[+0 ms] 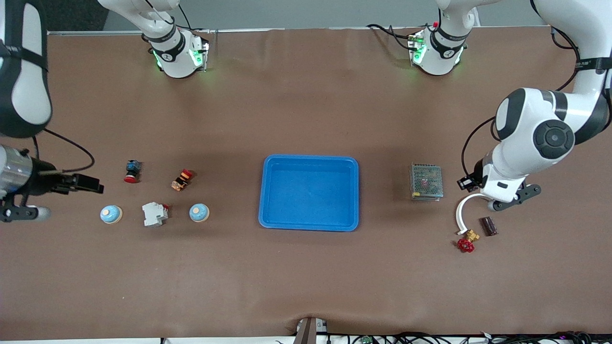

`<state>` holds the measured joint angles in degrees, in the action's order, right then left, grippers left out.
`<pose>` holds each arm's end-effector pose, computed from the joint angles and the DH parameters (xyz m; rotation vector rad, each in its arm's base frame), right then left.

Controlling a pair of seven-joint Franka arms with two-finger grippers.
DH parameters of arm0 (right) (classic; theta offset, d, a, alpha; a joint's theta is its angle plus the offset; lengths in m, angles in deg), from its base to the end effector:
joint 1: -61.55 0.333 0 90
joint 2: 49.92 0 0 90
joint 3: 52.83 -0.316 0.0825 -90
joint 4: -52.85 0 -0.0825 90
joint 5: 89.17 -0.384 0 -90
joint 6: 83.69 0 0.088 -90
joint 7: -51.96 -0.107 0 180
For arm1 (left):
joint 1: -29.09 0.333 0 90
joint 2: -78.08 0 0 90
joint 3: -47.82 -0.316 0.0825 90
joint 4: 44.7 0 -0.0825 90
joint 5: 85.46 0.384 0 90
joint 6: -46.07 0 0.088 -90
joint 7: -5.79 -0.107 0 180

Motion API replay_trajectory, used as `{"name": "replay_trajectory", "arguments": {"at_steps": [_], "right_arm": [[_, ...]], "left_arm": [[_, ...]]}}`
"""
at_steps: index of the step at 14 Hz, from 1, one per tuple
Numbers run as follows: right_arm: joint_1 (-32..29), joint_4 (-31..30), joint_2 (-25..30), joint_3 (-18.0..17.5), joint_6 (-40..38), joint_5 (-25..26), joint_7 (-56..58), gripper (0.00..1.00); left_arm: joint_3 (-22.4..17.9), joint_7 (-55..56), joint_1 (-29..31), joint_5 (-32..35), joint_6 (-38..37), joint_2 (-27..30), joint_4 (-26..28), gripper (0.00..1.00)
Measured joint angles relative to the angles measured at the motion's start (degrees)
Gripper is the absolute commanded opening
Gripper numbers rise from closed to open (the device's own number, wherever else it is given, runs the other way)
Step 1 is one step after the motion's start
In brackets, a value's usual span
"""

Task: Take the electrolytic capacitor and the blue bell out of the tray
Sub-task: 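Retract the right gripper while the left gripper carries the capacitor to the power supply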

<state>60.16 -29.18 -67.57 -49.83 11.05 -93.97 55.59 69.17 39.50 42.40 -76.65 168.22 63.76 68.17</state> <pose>0.6443 -0.0367 0.5121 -3.0659 0.0337 0.1241 0.5883 -0.0686 0.3476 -3.0299 -0.5655 0.0770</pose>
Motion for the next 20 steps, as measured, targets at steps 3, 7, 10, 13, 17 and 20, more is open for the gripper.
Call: {"name": "replay_trajectory", "arguments": {"at_steps": [3,7,10,13,17,20], "right_arm": [[0.08,-0.01,4.65,-0.82,-4.90,1.41,-3.35,1.00],[0.86,-0.28,9.37,-1.78,-8.77,1.65,-4.42,1.00],[1.18,-0.63,11.26,-1.93,-9.31,1.68,-4.49,1.00],[1.19,-1.56,12.89,-2.45,-9.30,1.72,-5.09,1.00],[1.74,-1.86,13.99,-2.74,-9.30,2.84,-7.57,1.00],[2.06,-1.97,14.03,-2.74,-9.13,3.00,-8.03,1.00]], "left_arm": [[0.02,-4.20,2.66,0.00,4.82,1.85,6.26,0.19],[0.01,-10.71,6.99,0.00,9.86,2.22,10.32,0.19],[-0.02,-14.07,9.98,0.00,13.91,1.46,13.21,0.19],[-0.02,-14.62,11.15,0.00,15.95,-0.59,14.31,0.19],[0.00,-14.62,11.15,0.00,20.33,-3.82,15.66,0.19],[-0.04,-14.62,11.30,0.00,21.52,-5.36,16.04,0.20]]}}
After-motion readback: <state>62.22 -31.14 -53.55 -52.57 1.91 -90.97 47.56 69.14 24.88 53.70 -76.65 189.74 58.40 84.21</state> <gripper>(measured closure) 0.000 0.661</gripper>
